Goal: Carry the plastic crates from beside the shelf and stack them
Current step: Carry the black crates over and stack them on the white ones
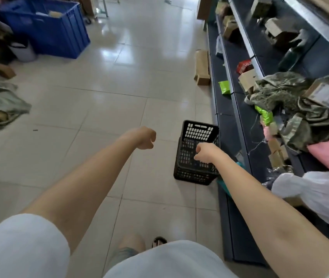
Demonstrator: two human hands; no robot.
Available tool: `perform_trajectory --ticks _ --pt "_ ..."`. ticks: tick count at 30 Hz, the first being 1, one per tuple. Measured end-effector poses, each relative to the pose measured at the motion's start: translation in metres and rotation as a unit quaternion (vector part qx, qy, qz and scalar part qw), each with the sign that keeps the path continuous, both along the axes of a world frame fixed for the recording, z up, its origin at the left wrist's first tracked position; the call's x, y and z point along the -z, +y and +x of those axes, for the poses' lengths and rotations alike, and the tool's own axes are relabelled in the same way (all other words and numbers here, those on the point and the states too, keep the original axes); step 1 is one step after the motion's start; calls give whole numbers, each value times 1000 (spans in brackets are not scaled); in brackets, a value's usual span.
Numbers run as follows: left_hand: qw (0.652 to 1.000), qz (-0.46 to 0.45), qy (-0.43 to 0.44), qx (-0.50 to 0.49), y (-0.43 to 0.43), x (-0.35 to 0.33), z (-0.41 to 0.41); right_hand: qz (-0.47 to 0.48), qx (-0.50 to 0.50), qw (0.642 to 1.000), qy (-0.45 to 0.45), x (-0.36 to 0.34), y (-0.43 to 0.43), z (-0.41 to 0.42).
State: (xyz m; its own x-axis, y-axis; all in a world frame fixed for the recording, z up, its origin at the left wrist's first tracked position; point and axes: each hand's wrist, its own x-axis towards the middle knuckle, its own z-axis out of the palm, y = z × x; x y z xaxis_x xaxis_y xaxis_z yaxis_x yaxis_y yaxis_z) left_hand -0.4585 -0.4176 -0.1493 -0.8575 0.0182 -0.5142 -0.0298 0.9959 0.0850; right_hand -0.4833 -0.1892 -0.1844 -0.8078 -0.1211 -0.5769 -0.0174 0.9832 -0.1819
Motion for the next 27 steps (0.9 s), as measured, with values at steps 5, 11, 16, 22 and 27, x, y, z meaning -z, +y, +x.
perform_trajectory --ticks 5,11,16,22,27 --pt "999 -13 -14 46 -28 14 -97 5 29 999 -31 22 -23 -76" --pt "987 -30 -34 153 -57 35 -240 -13 128 991 -45 54 -53 -172" --pt "963 -16 -37 265 -51 37 -356 -40 267 961 -54 66 -62 -238" --pt "908 -51 -38 414 -10 47 -453 -52 403 911 -63 80 -53 -276" --pt "868 -43 -37 493 49 73 -531 -54 492 865 -84 118 -26 -305"
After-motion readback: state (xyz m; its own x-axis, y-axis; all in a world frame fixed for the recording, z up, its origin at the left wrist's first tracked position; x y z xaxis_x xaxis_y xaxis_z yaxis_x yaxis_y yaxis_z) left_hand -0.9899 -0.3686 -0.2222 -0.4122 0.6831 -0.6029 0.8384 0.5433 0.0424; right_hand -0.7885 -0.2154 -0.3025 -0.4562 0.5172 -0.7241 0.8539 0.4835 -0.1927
